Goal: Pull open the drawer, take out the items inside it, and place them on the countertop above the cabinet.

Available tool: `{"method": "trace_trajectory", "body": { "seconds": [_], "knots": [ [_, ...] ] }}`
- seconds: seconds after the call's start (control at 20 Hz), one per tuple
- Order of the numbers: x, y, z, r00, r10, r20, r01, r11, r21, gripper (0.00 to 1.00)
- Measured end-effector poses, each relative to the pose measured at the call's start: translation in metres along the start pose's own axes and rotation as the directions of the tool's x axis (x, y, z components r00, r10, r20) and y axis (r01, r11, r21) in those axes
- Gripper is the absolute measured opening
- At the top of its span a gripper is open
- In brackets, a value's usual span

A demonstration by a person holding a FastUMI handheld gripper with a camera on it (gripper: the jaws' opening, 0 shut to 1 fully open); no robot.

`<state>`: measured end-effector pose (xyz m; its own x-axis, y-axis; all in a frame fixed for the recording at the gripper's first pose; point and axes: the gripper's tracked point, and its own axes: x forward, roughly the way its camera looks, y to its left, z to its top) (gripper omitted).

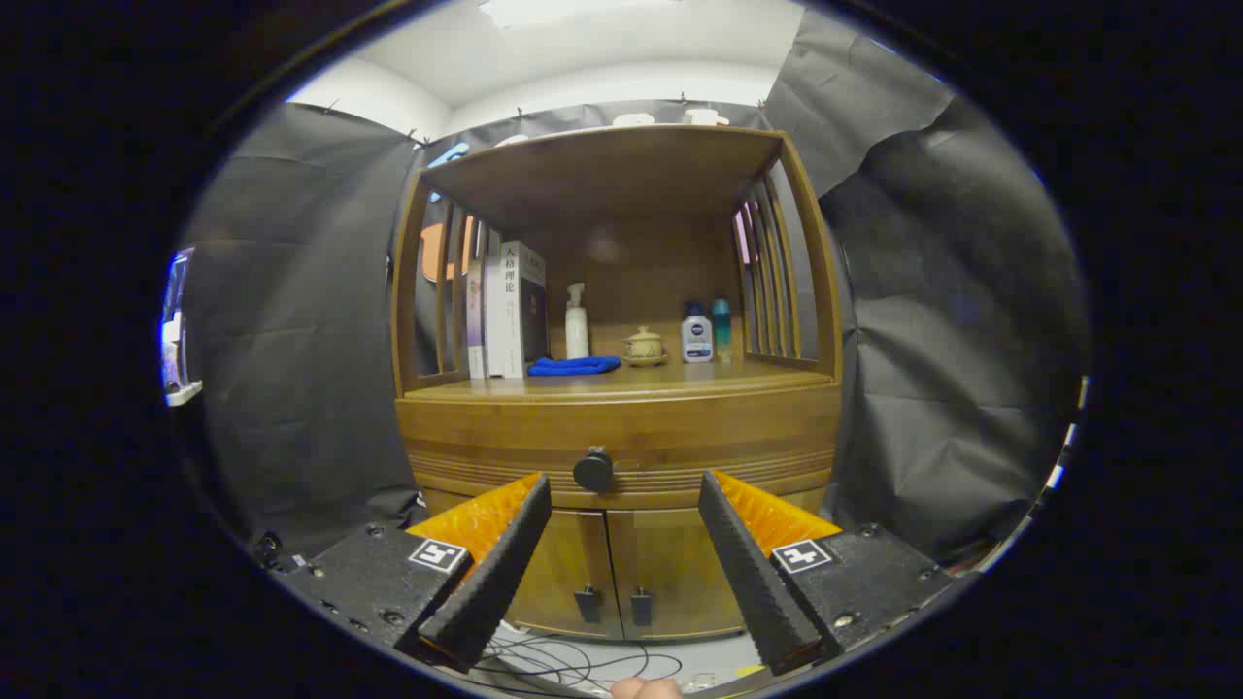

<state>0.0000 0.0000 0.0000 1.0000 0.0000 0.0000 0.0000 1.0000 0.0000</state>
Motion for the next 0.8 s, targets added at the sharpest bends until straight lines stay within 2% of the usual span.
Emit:
{"method": "trace_trajectory", "body": {
  "seconds": [0.8],
  "knots": [
    [0.0019, -0.0035, -0.0079, 1.000, -0.024, -0.019, 0.025, 1.000, 0.007, 0.99]
  ]
}}
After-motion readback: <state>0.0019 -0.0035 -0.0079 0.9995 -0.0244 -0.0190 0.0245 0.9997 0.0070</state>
